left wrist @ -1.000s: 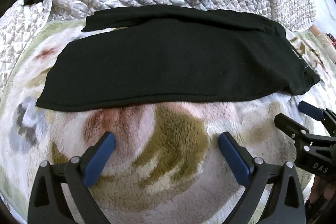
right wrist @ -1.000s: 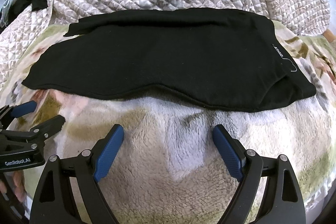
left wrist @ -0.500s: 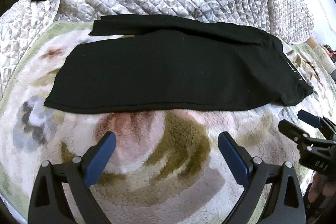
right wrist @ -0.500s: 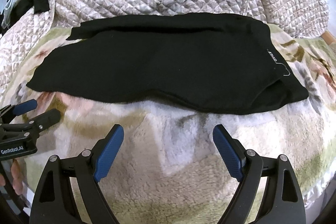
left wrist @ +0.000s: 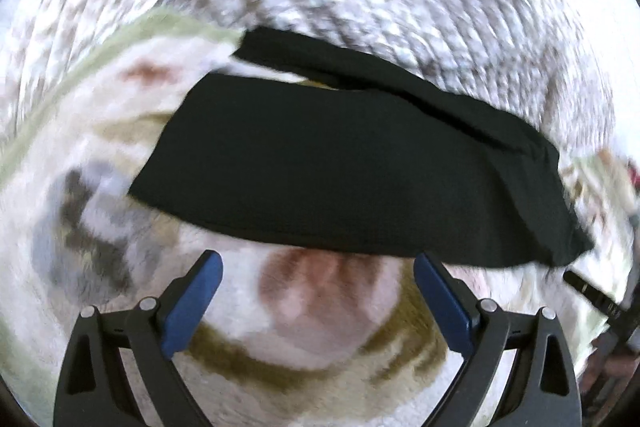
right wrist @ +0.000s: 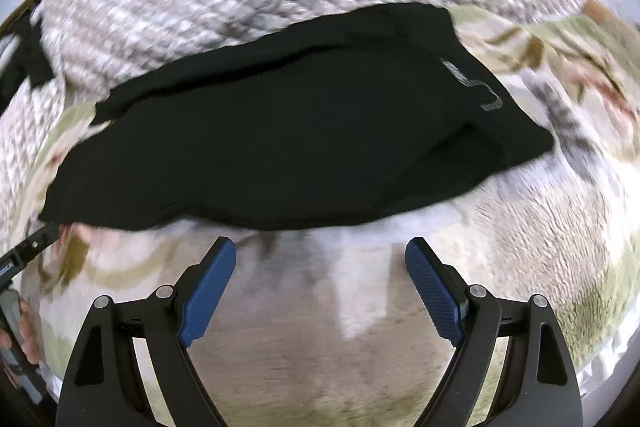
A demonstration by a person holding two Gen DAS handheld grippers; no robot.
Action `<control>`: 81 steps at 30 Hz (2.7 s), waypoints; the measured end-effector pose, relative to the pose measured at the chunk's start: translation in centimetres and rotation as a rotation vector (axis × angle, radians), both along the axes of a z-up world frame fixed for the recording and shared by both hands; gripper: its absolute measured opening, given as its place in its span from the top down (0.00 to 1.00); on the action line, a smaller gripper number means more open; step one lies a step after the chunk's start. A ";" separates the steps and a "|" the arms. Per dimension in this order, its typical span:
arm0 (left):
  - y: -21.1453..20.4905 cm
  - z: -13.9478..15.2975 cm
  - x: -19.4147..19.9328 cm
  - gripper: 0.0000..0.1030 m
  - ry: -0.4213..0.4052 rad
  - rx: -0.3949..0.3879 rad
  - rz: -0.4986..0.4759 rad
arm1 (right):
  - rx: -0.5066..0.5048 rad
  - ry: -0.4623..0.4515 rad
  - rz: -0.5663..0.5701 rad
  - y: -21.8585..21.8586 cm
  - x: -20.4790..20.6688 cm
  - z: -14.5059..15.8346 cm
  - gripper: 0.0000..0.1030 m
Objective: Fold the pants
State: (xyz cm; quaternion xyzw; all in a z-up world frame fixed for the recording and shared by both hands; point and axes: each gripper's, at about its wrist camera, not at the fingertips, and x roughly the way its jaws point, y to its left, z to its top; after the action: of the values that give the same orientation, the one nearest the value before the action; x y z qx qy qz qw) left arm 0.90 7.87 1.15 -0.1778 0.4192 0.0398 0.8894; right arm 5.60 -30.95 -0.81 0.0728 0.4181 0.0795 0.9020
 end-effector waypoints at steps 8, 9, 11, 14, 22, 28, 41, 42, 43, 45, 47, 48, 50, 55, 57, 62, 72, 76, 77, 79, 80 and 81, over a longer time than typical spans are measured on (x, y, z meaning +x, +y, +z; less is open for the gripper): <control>3.3 -1.0 1.1 0.07 -0.049 -0.160 0.110 | 0.177 0.001 -0.148 -3.5 2.8 -0.4 0.16; 3.4 -1.0 1.3 0.07 -0.057 -0.160 0.114 | 0.190 0.001 -0.160 -4.0 3.2 -0.5 0.16; 3.7 -1.1 1.8 0.10 -0.068 -0.161 0.134 | 0.220 -0.005 -0.192 -4.8 3.8 -0.6 0.16; 4.2 -1.2 2.3 0.21 -0.078 -0.152 0.158 | 0.255 -0.022 -0.221 -5.6 4.9 -0.5 0.16; 5.9 -2.1 3.0 0.88 -0.029 -0.155 0.233 | 0.262 -0.052 -0.321 -7.7 6.1 -0.6 0.61; 5.1 -1.4 3.4 0.96 -0.017 -0.099 0.188 | 0.292 -0.046 -0.324 -8.8 6.1 0.0 0.93; 5.3 5.5 -2.9 0.96 -0.092 -0.126 0.167 | 0.346 -0.126 -0.252 -9.8 0.1 5.7 0.98; 5.3 5.9 -3.9 0.96 -0.088 -0.138 0.180 | 0.359 -0.115 -0.253 -10.3 -0.9 5.7 0.98; 5.1 6.1 -4.9 0.96 -0.088 -0.140 0.188 | 0.361 -0.102 -0.256 -10.6 -2.0 5.6 0.98; 5.2 5.2 -7.3 0.96 -0.066 -0.156 0.202 | 0.343 -0.076 -0.265 -11.1 -4.2 4.8 0.98; 4.9 4.0 -8.7 0.96 -0.028 -0.165 0.213 | 0.348 -0.032 -0.279 -11.6 -5.4 3.3 0.98; 4.7 3.5 -9.1 0.96 -0.013 -0.163 0.204 | 0.357 -0.008 -0.288 -11.9 -5.8 2.5 0.98; 4.4 3.0 -9.7 0.96 0.009 -0.160 0.202 | 0.382 0.035 -0.300 -12.4 -6.1 1.1 0.98; 3.3 4.5 -10.8 0.96 -0.038 -0.103 0.176 | 0.388 -0.014 -0.292 -12.6 -7.7 3.3 0.98; 2.6 3.0 -10.5 0.96 0.029 -0.086 0.152 | 0.343 0.009 -0.311 -12.9 -7.7 3.1 0.98; 3.2 4.1 -10.9 0.84 0.021 -0.044 0.186 | 0.273 0.117 -0.352 -12.3 -6.8 1.6 0.90; 5.8 5.5 -5.2 0.41 0.030 0.028 0.165 | 0.089 -0.142 -0.427 -11.8 -8.5 7.1 0.55; 4.7 3.4 -0.5 0.43 0.123 0.081 0.114 | 0.051 -0.148 -0.239 -8.0 -4.9 7.2 0.55; 4.2 3.0 0.1 0.43 0.133 0.109 0.090 | 0.047 -0.146 -0.203 -7.0 -3.8 7.0 0.55; 3.2 2.5 0.7 0.67 0.142 0.226 0.087 | 0.035 -0.138 -0.145 -5.5 -2.2 6.5 0.55; 2.9 2.4 0.9 0.79 0.150 0.266 0.090 | 0.030 -0.132 -0.129 -4.9 -1.9 6.2 0.55; 2.9 2.6 0.8 0.85 0.137 0.265 0.089 | 0.025 -0.121 -0.097 -4.0 -1.0 5.8 0.55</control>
State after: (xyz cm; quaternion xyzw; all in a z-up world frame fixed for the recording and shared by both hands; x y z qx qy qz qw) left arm 1.71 10.75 3.74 -0.0742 0.4617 0.1461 0.8717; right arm 4.56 -34.99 5.03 0.0990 0.3577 0.0451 0.9275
